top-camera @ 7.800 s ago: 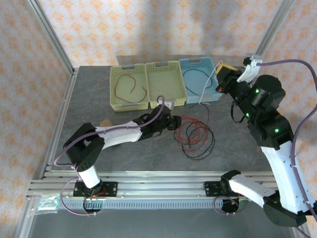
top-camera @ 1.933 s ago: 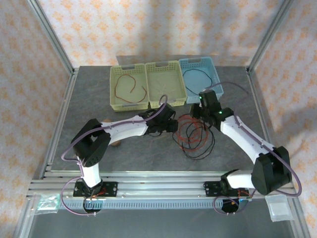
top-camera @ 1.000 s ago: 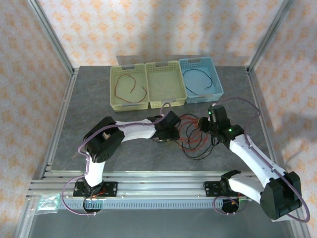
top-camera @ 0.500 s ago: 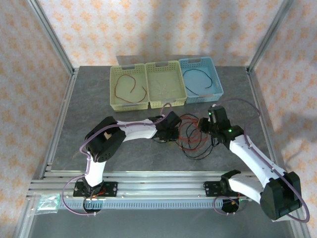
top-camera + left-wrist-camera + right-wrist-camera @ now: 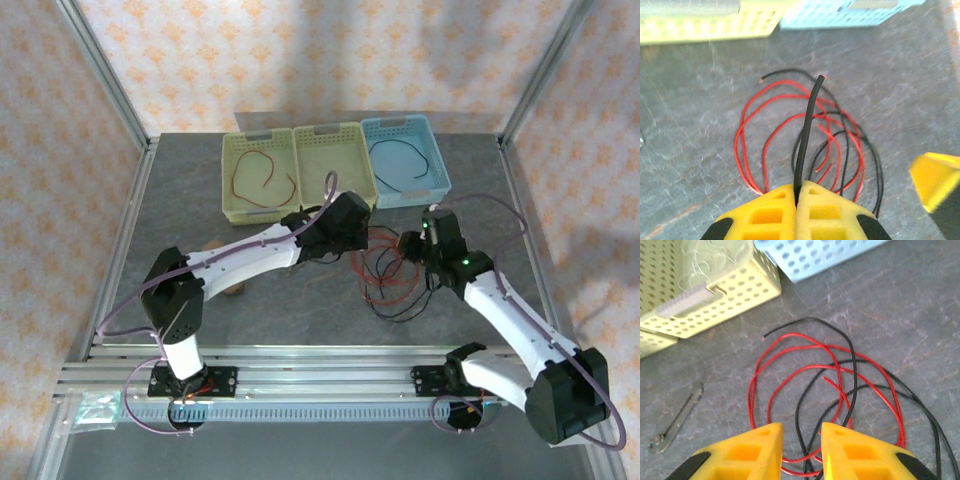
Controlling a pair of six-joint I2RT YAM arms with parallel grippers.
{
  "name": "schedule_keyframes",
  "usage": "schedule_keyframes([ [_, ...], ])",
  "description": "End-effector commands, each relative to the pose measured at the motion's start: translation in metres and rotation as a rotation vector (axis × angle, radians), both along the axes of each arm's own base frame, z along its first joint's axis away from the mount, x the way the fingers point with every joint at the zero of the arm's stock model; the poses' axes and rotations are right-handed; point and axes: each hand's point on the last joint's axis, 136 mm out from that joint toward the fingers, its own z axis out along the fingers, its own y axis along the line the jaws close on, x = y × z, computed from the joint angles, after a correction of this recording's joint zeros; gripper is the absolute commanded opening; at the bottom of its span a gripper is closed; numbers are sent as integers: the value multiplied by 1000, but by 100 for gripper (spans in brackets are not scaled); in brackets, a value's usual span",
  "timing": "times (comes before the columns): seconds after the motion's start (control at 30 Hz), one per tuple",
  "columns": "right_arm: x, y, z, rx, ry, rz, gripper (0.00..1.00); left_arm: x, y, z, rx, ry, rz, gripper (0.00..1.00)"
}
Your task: Untangle the cables
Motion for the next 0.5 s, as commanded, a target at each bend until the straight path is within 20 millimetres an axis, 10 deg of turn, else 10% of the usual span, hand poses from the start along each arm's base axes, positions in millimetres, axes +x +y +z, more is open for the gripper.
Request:
schedule_keyframes([
  [0.0,16,-10,57,4,-179,-56,28,4,16,35,98,-98,-21,0],
  [0.3,20,-39,144,-108,-432,-129,51,12,12,154,51,-345,-105,0],
  [0.47,26,-38,158,-153,-422,-53,55,18,13,193,11,-395,-94,0],
])
